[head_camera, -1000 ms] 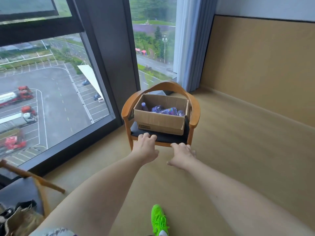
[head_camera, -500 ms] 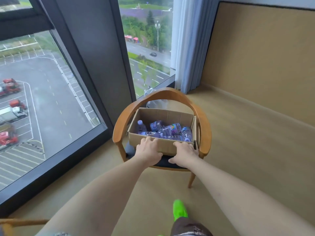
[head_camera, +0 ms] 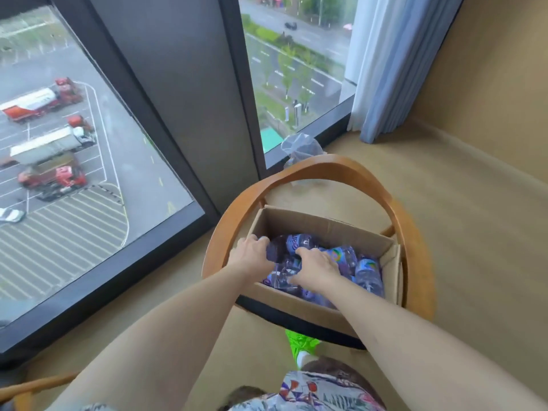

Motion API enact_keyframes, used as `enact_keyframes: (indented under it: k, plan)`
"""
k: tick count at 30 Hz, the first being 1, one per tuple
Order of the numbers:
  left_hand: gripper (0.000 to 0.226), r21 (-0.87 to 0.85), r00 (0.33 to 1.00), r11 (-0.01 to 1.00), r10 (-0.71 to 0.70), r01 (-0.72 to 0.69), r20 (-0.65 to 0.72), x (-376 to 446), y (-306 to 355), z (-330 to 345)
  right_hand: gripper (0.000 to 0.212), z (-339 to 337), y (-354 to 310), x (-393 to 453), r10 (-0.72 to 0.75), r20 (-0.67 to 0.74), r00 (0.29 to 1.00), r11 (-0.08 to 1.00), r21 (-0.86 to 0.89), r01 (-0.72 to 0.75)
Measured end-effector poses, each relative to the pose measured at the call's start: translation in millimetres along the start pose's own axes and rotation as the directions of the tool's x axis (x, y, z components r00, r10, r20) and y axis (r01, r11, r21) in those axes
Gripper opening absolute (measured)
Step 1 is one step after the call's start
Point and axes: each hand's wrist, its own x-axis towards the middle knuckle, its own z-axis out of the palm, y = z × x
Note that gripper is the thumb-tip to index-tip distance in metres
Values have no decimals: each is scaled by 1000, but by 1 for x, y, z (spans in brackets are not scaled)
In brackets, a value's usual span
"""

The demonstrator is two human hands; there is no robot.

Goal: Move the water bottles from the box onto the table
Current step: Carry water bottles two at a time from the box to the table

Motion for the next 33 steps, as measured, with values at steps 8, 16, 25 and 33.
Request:
enact_keyframes:
  k: [8, 16, 25, 33]
  plan:
    - [55, -113, 991, 992, -40, 55, 130, 75, -1, 18, 72, 7, -2, 69, 57, 160, 985, 998, 4, -58]
    - [55, -132, 960, 982, -99, 138, 262, 110, -16, 49, 73, 47, 0, 105, 144, 268, 953, 986, 38, -160]
    - [62, -292, 978, 948, -69, 126, 198, 124, -21, 79, 87, 71, 6, 114, 227, 317, 921, 972, -11, -236]
    - [73, -391, 946, 917, 50, 84, 320, 147, -34, 100, 90, 73, 23, 122, 198, 324, 925, 960, 125, -250]
